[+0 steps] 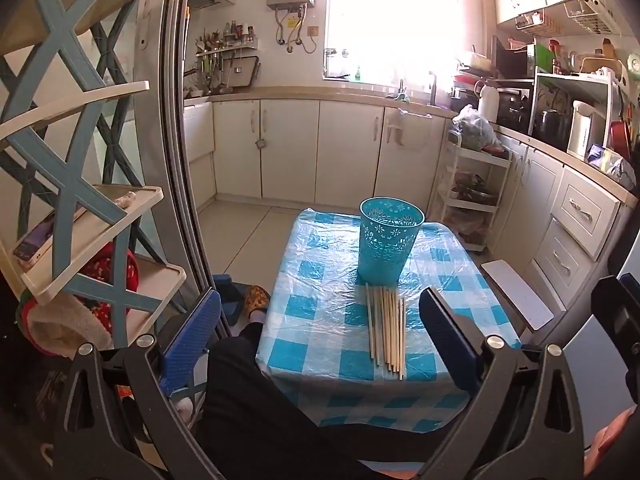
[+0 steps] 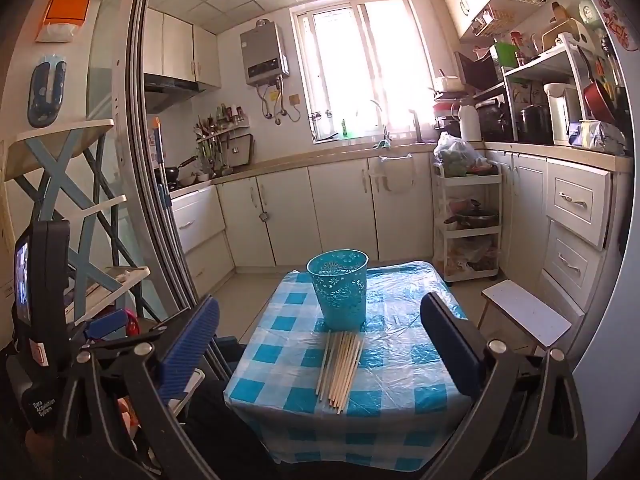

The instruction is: Organize utensils

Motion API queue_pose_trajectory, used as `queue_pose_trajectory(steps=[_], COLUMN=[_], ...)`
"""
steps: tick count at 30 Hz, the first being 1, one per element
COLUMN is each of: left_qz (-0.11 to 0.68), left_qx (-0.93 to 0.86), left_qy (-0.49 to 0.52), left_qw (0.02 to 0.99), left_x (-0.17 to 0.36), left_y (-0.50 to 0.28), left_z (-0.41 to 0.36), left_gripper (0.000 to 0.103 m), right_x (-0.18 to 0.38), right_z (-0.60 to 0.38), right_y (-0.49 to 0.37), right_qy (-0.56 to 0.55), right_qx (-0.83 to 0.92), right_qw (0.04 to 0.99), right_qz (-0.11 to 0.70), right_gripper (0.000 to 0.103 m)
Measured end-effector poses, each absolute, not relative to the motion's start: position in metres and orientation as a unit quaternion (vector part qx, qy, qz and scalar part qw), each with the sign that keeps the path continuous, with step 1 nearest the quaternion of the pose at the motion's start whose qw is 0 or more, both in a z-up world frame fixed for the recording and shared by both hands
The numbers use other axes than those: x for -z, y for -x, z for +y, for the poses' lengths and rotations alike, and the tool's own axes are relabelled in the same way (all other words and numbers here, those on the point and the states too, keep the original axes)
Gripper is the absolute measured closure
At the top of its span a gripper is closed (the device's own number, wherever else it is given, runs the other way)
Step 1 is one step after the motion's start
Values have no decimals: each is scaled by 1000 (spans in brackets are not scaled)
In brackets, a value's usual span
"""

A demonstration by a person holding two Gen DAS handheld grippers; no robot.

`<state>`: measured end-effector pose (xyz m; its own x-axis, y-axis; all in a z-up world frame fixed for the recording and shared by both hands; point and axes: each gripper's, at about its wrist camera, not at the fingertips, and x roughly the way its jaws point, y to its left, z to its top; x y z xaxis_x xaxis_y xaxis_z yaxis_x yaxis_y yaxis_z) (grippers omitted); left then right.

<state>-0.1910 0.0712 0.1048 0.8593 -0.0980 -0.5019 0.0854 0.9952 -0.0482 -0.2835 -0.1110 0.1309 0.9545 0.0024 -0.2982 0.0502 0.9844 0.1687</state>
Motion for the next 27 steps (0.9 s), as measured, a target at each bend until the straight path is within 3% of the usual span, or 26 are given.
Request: queue_pose_trajectory(steps=[27], left_qz=[260], left_qx=[44], left_qy=[13], left_qw=[964], left_x=[-104], left_y=[192], left_z=[69], left_gripper=[7], right_x=[-130], right_z=[-109], right_y=[288], right_qy=[-85], right_qx=[7], right_qw=[986], right_qz=[142], right_gripper=[6])
